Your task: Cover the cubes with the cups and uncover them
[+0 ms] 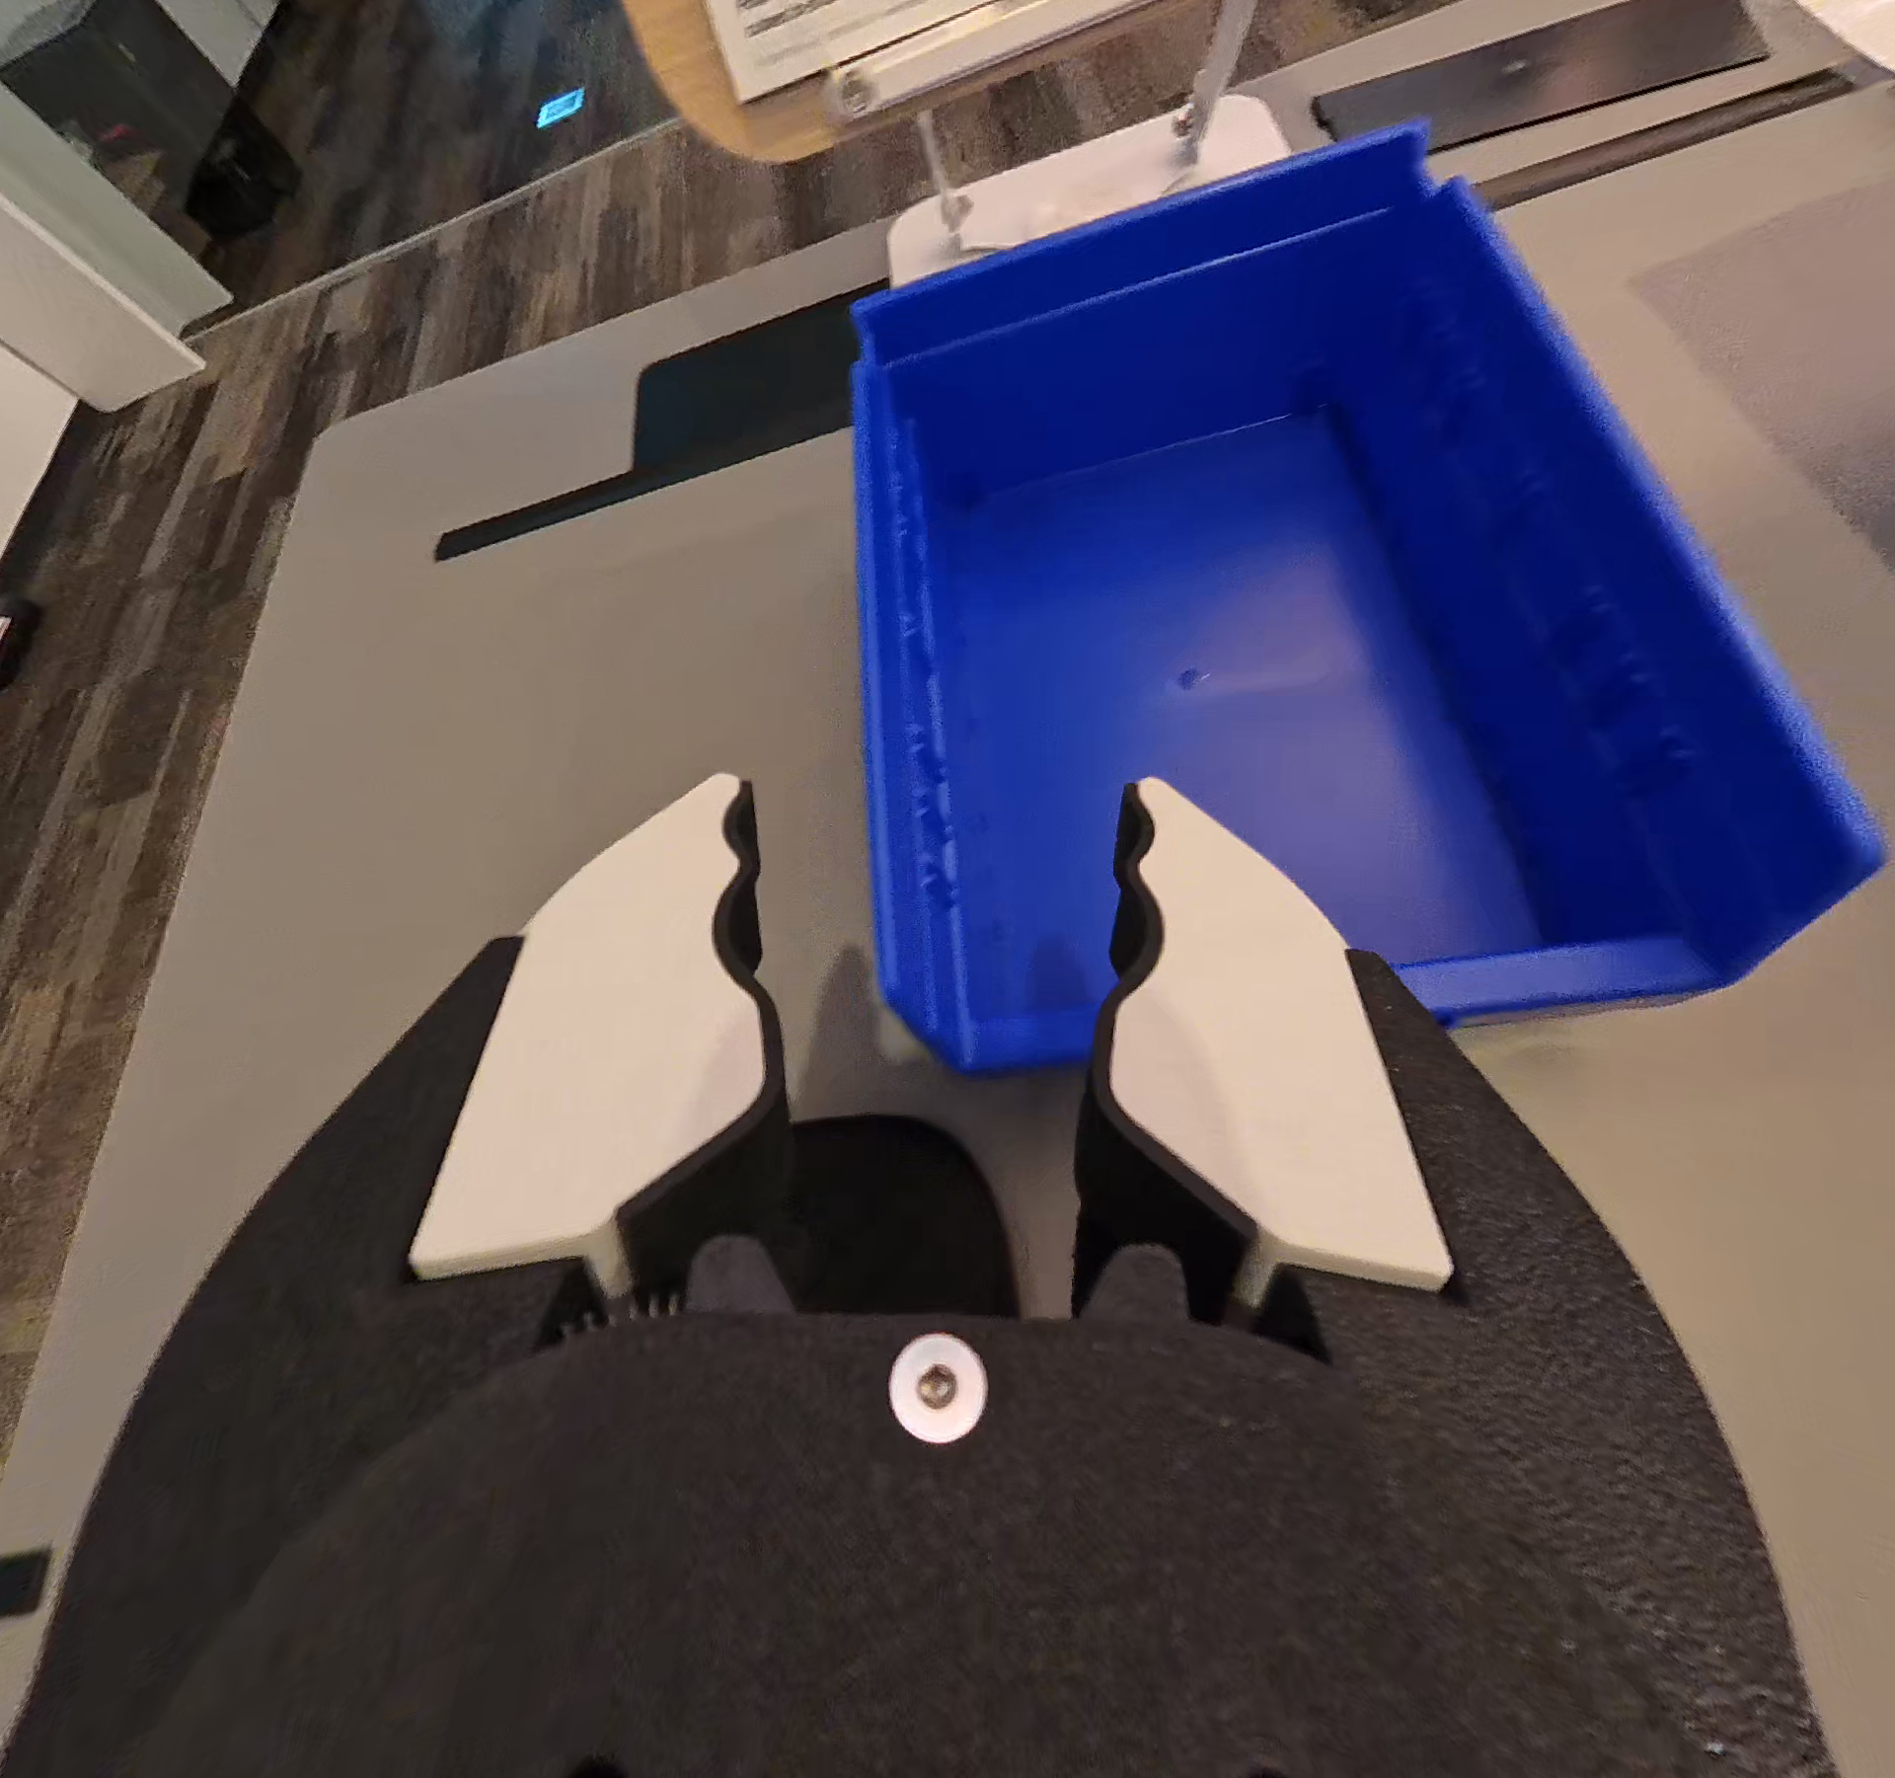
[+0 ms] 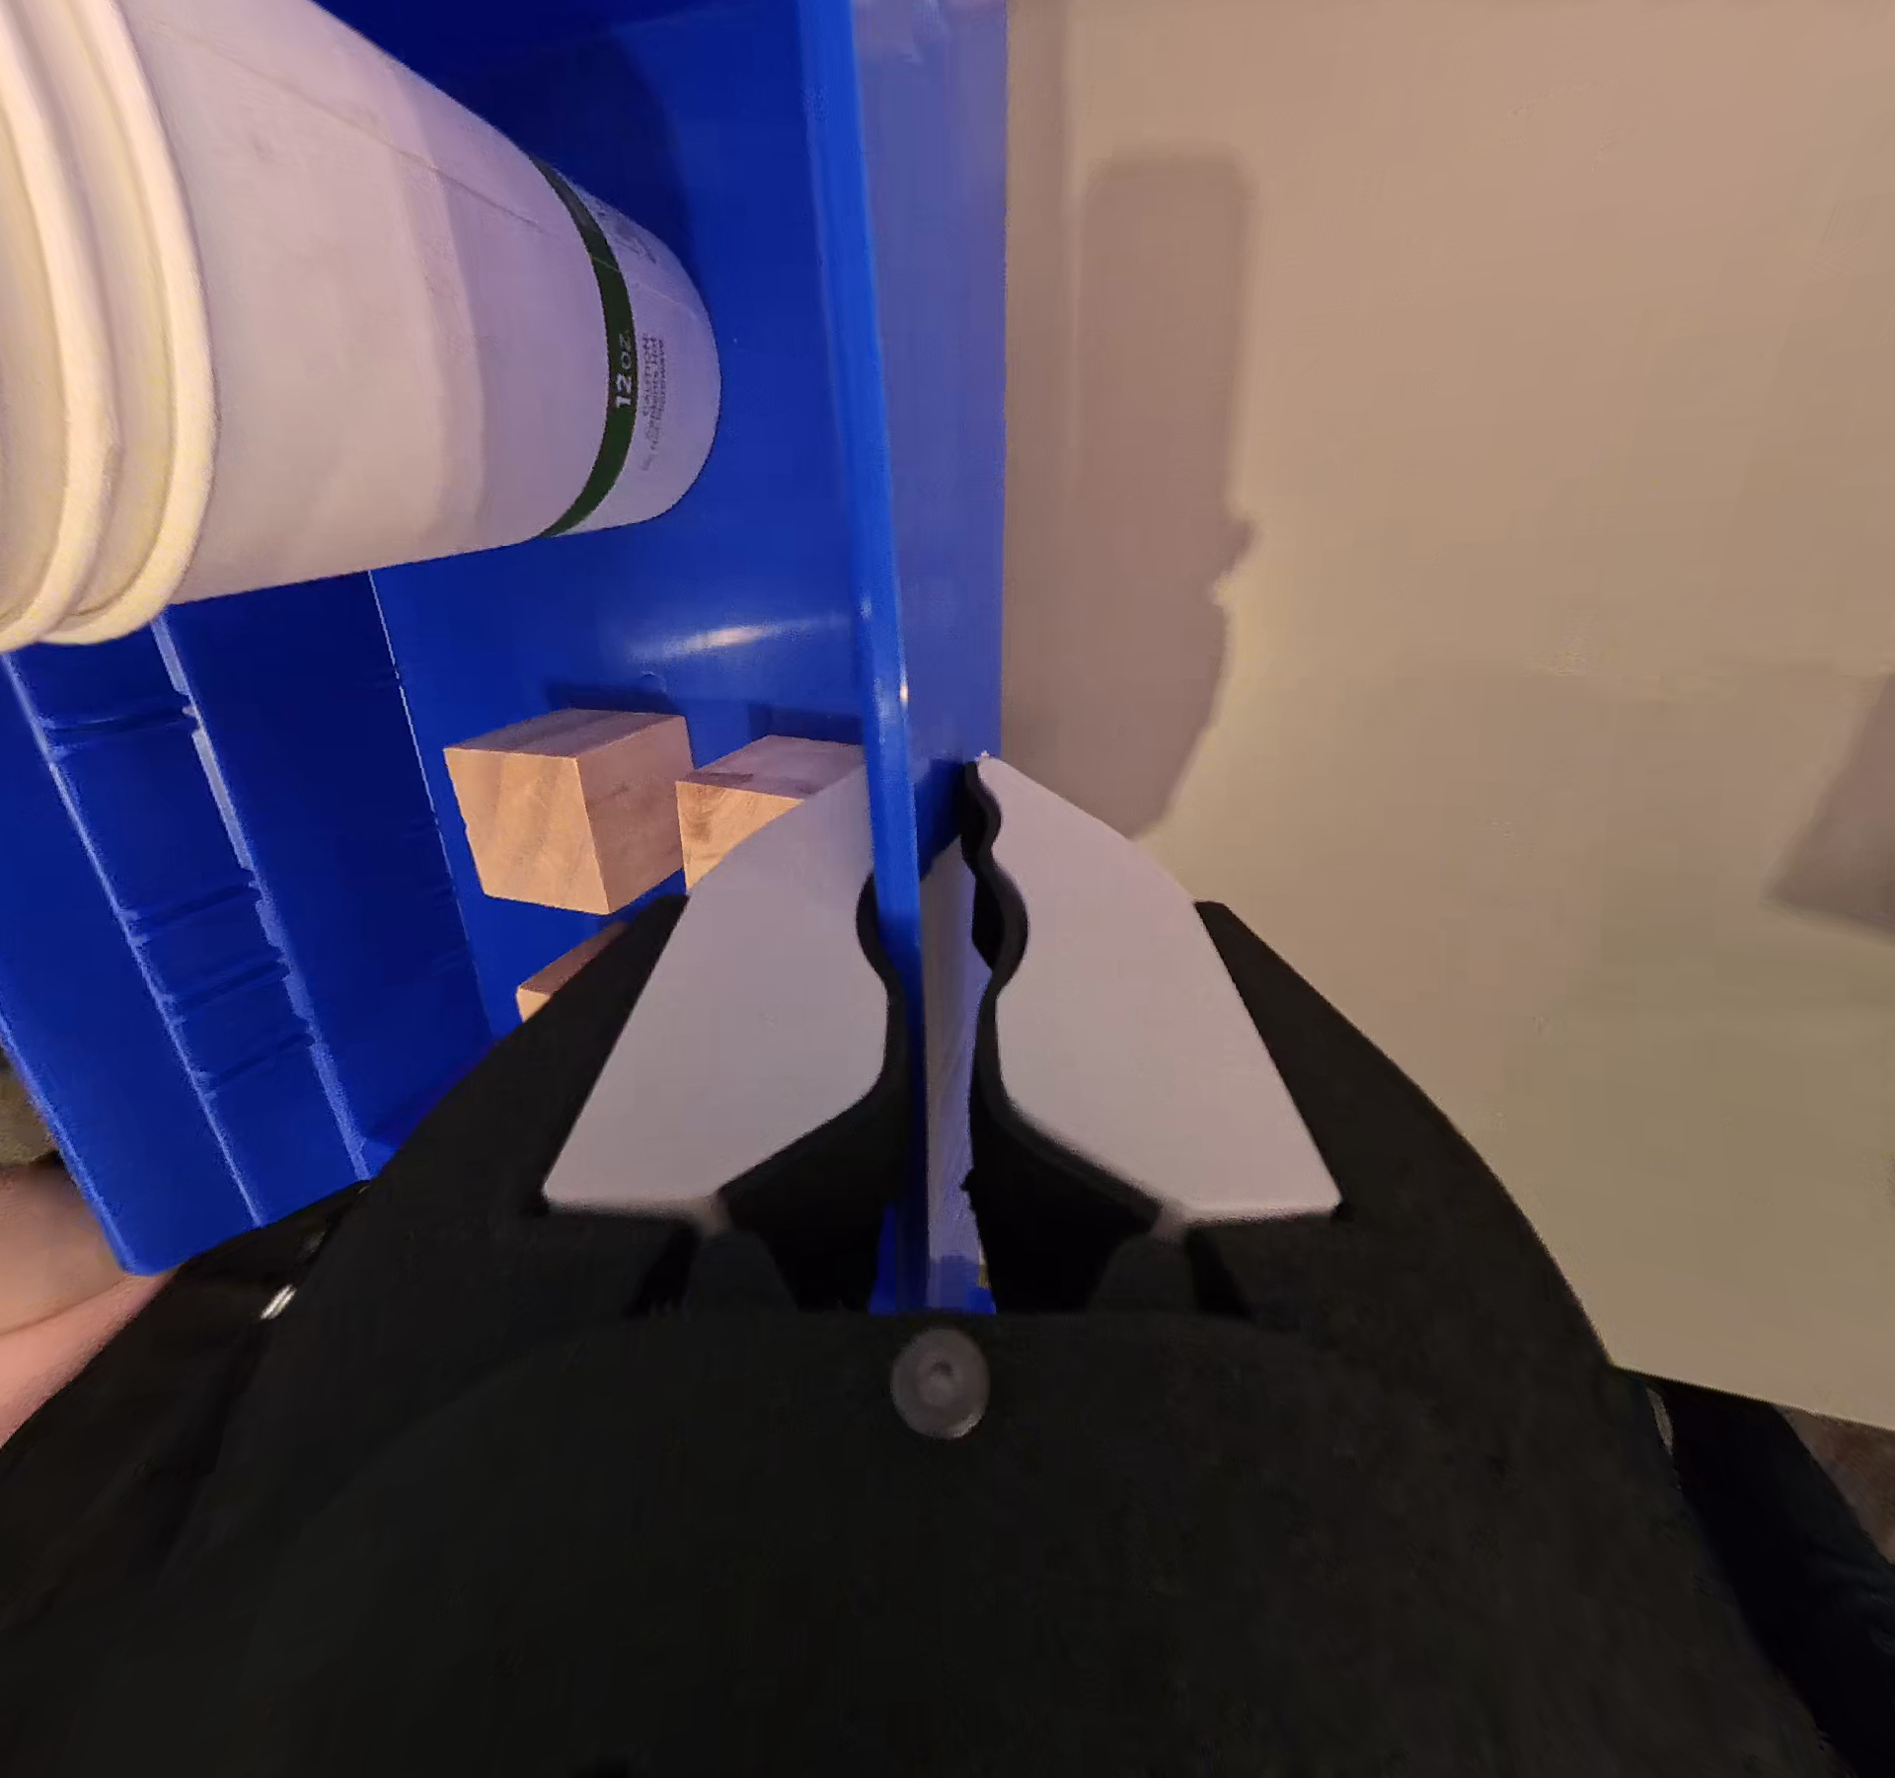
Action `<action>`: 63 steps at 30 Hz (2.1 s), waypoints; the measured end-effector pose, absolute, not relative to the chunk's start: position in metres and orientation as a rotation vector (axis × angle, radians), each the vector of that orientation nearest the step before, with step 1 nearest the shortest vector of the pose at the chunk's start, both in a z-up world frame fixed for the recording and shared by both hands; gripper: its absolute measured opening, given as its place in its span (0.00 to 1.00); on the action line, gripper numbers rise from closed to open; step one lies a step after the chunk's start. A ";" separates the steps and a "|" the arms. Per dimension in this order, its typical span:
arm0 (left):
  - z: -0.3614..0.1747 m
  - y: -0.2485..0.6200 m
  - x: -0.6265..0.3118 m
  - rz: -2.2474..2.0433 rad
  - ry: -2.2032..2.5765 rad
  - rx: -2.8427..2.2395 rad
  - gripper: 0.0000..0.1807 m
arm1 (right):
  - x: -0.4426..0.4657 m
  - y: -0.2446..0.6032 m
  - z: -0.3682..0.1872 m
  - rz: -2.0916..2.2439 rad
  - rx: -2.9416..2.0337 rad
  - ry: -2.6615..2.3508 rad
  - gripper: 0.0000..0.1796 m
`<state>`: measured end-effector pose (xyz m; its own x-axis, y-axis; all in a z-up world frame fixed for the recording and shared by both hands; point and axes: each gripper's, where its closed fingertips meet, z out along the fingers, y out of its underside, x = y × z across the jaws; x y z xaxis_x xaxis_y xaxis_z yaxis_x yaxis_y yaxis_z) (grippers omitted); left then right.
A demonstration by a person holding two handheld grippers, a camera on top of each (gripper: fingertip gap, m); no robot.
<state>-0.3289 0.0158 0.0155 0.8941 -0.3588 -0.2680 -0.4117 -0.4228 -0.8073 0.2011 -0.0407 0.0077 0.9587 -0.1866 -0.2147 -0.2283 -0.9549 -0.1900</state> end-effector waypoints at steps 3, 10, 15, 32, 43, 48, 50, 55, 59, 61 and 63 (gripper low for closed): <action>0.017 0.012 -0.369 0.091 0.500 -2.065 0.37 | 0.132 -0.009 0.034 0.358 -2.909 0.189 0.04; 0.021 -0.005 -0.494 0.177 0.299 -2.089 0.36 | -0.060 0.073 0.075 0.446 -2.895 -0.148 0.04; 0.019 -0.024 -0.594 0.245 0.130 -2.106 0.36 | -0.205 0.123 0.072 0.511 -2.878 -0.316 0.04; -0.024 -0.051 -0.726 0.350 -0.090 -2.214 0.36 | -0.486 0.198 -0.060 0.723 -2.833 -0.483 0.05; -0.044 -0.038 -0.713 0.273 -0.058 -2.251 0.37 | -0.519 0.189 -0.104 0.692 -2.833 -0.510 0.08; -0.049 -0.022 -0.681 0.051 -0.041 -2.219 0.40 | -0.508 0.219 -0.063 0.516 -2.491 -0.542 0.14; -0.053 -0.015 -0.669 0.014 -0.028 -2.212 0.42 | -0.488 0.231 -0.025 0.254 -2.253 -0.591 0.18; -0.068 -0.002 -0.667 0.135 -0.043 -2.231 0.36 | -0.446 0.201 0.069 -0.049 -1.773 -0.589 0.17; -0.070 -0.012 -0.674 0.161 -0.057 -2.235 0.40 | -0.407 0.176 0.090 -0.014 -1.749 -0.513 0.28; -0.068 -0.019 -0.680 0.136 -0.084 -2.225 0.41 | -0.382 0.167 0.098 -0.057 -1.717 -0.479 0.30; -0.060 -0.023 -0.669 -0.049 -0.104 -2.193 0.41 | -0.358 0.161 0.101 -0.095 -1.706 -0.446 0.35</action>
